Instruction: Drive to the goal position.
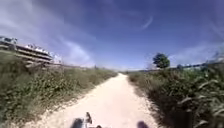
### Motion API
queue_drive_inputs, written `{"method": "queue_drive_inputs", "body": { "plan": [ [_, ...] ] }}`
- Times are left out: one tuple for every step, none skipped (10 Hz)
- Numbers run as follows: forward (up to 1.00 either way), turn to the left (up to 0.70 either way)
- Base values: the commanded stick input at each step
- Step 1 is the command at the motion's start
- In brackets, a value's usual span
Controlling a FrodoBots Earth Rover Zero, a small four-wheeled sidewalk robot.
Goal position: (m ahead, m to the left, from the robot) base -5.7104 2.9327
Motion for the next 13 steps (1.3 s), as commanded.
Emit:
{"method": "queue_drive_inputs", "body": {
  "plan": [
    [0.70,0.00],
    [0.70,0.00],
    [0.70,0.00],
    [0.70,0.00],
    [0.70,-0.20],
    [0.70,-0.35],
    [0.70,-0.35],
    [0.70,-0.35],
    [0.70,-0.35],
    [0.70,-0.13],
    [0.70,0.00],
    [0.70,0.00],
    [0.70,0.00]
  ]
}}
